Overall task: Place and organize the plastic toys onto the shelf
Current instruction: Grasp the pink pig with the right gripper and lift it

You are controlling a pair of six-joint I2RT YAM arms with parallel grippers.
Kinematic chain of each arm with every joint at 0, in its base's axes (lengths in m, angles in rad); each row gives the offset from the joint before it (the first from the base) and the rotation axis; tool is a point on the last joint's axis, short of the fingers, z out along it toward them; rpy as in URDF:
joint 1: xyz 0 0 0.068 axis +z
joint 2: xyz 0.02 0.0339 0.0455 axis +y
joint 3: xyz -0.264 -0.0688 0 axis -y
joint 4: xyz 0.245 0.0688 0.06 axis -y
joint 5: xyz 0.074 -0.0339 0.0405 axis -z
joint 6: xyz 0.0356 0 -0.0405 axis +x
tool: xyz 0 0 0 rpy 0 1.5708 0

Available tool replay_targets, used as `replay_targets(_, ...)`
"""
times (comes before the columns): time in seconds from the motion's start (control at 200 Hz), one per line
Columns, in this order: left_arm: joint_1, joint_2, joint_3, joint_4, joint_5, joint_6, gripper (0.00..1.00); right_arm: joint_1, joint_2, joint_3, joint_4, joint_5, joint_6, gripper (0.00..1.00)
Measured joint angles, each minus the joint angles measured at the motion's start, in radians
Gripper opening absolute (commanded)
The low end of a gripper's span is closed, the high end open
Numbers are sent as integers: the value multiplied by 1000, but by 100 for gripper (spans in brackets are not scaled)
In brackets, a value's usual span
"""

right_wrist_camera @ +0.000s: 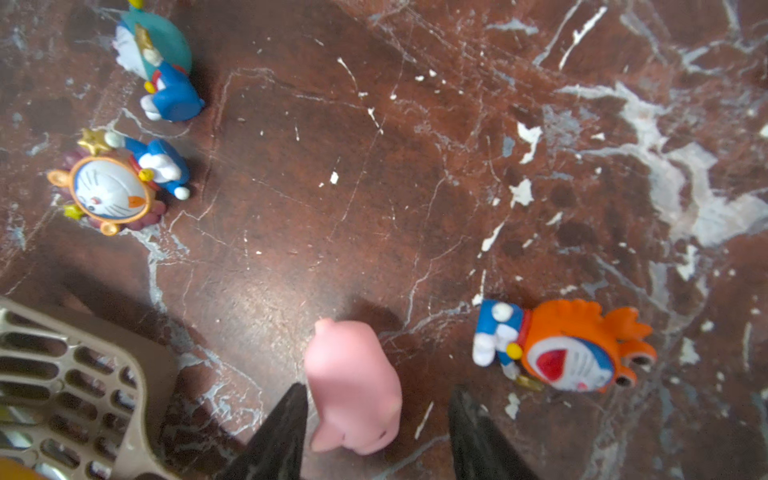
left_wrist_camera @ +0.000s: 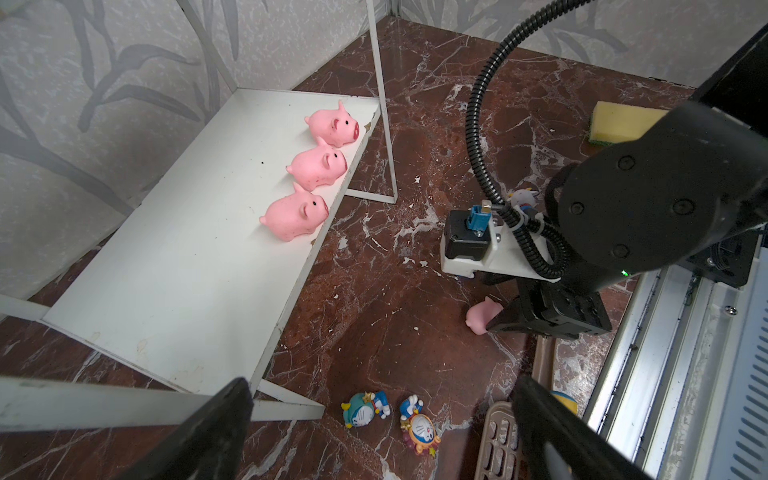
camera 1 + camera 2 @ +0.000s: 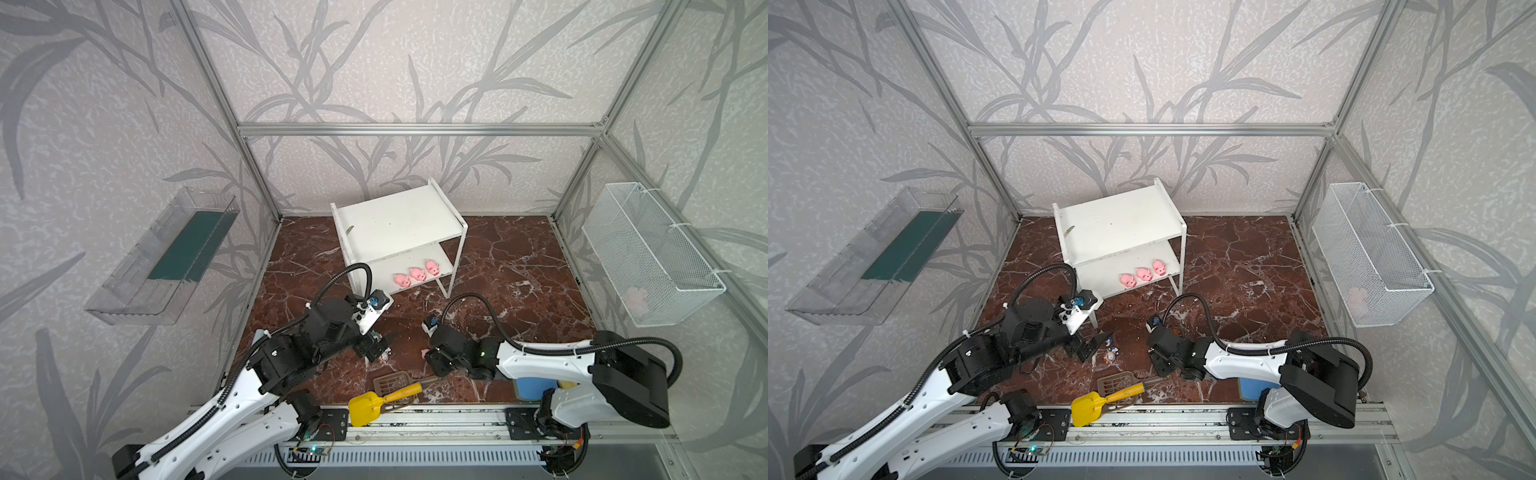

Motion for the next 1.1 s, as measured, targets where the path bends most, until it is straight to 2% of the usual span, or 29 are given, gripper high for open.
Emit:
replay_targets(0.315, 0, 0, 0, 0, 0, 0, 99, 0, 41, -11, 48, -50, -43, 47)
replay_targets(0.53, 0, 0, 0, 0, 0, 0, 99, 0, 17, -40, 52, -58, -58, 37)
replay_targets(0.71, 0, 0, 0, 0, 0, 0, 99, 0, -15, -50, 50, -64, -72, 25)
replay_targets(0.875, -2, 0, 2, -12, -5, -12, 99, 3, -89, -49, 34, -71, -93, 24)
replay_targets(1.1, -15, -19, 14, -74, -71, -79, 99, 5, -228, 5, -45, -67, -117, 25)
